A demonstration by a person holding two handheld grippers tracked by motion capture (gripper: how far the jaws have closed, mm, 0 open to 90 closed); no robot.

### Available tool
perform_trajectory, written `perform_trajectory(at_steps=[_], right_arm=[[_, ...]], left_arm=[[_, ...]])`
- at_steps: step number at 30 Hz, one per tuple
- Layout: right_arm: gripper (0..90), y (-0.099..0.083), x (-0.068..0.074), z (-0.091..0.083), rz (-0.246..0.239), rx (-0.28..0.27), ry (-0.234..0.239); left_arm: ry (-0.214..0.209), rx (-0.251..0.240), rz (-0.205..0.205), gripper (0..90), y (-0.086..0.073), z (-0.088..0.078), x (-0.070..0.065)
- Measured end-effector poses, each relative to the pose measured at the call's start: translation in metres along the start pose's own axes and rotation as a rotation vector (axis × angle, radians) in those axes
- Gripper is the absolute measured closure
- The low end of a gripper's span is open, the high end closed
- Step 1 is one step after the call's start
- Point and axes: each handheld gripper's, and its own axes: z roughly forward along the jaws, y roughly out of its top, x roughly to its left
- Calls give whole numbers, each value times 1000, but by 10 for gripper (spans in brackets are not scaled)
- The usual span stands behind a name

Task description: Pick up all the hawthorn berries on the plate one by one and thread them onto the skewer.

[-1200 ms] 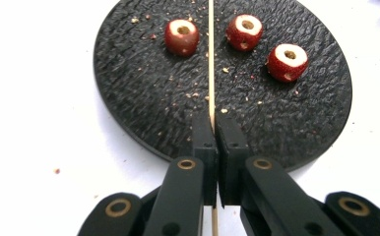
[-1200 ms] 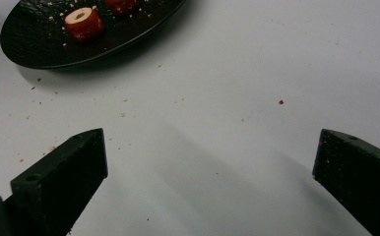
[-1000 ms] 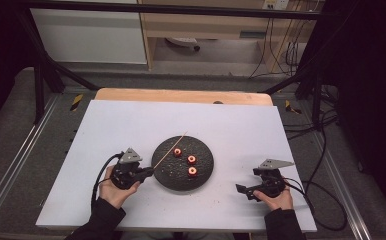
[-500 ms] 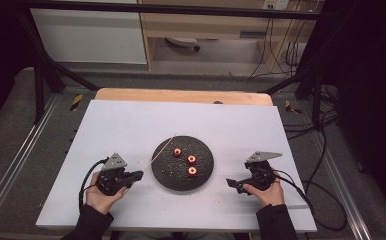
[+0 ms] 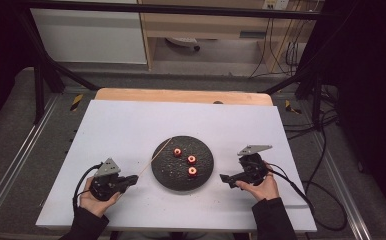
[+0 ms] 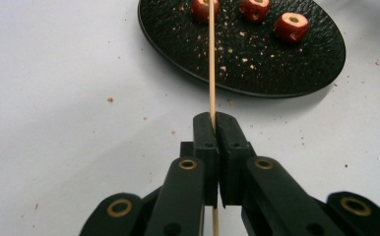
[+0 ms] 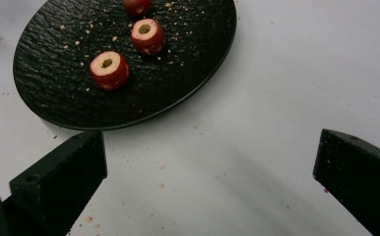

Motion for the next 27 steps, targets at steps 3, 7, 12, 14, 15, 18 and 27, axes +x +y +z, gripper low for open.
perform_trajectory(at_steps=[3,7,12,14,15,18,27], right_arm=[[7,11,7,5,-9,36,-1],[8,21,13,10,-22,72,-7],[28,41,28,20,-68,126,-4],[41,49,34,24,-85,136,8],[65,55,39,28,-95,152,11],[87,59,44,33,-105,178,18],[197,76,54,53,-121,272,63]], left_arm=[[-6,1,4,877,-2,-1,1],[-8,1,6,877,-6,-3,3],[-16,-6,9,877,-8,-4,4],[-15,-5,17,877,-9,-4,4],[-14,-4,20,877,-9,-4,3],[-11,-2,23,877,-9,-4,3],[-8,6,28,877,-10,-3,2]])
